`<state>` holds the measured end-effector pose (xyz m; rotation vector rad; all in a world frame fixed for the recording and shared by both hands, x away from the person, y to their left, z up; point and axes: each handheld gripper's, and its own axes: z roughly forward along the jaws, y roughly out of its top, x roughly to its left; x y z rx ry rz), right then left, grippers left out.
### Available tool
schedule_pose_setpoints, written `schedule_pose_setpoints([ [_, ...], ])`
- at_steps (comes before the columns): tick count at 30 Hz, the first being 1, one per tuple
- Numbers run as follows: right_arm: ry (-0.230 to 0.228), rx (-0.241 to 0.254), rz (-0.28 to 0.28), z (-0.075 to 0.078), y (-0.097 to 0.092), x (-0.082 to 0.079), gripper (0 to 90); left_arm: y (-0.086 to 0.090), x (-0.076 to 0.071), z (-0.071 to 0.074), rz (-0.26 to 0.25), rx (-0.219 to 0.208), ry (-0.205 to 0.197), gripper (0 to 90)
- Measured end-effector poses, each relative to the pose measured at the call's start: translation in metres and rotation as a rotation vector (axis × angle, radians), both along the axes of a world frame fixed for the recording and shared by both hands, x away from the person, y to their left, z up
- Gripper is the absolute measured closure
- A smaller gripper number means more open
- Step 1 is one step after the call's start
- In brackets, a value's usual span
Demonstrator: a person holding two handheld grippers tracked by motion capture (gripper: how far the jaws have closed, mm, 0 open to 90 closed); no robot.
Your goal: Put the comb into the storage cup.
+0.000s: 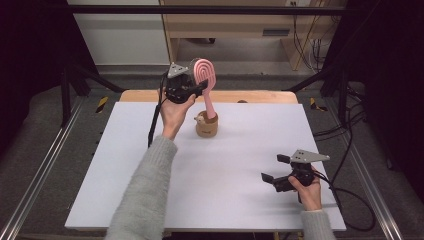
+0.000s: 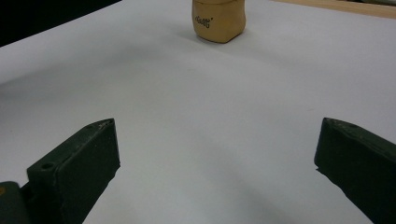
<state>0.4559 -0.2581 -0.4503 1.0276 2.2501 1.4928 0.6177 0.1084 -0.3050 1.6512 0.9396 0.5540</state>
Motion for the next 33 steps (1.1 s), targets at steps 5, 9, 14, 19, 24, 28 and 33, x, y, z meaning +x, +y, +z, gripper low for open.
schedule_pose_setpoints([
  [5,-0.001,0.000,0.001,0.000,0.000,0.000,0.4,0.000,0.004,-0.006,0.000,0.005,0.010,62.9],
  [9,0.000,0.000,0.001,0.000,0.000,0.000,0.4,-0.001,0.006,-0.011,0.000,0.003,0.019,62.9],
  [14,0.003,0.000,0.002,0.000,0.000,0.000,0.4,-0.001,0.008,-0.017,0.002,0.006,0.030,62.9],
  [19,0.003,-0.001,0.001,0.000,0.000,0.000,0.4,-0.001,0.010,-0.022,-0.001,0.014,0.040,62.9],
  [24,0.004,-0.001,0.002,0.000,0.000,0.000,0.4,0.000,0.011,-0.027,-0.001,0.011,0.046,62.9],
  [28,0.003,-0.001,0.001,0.000,0.000,0.000,0.4,0.002,0.012,-0.032,0.001,0.012,0.054,62.9],
  [33,0.004,-0.002,0.003,0.000,0.000,0.000,0.4,0.004,0.014,-0.037,0.004,0.011,0.067,62.8],
])
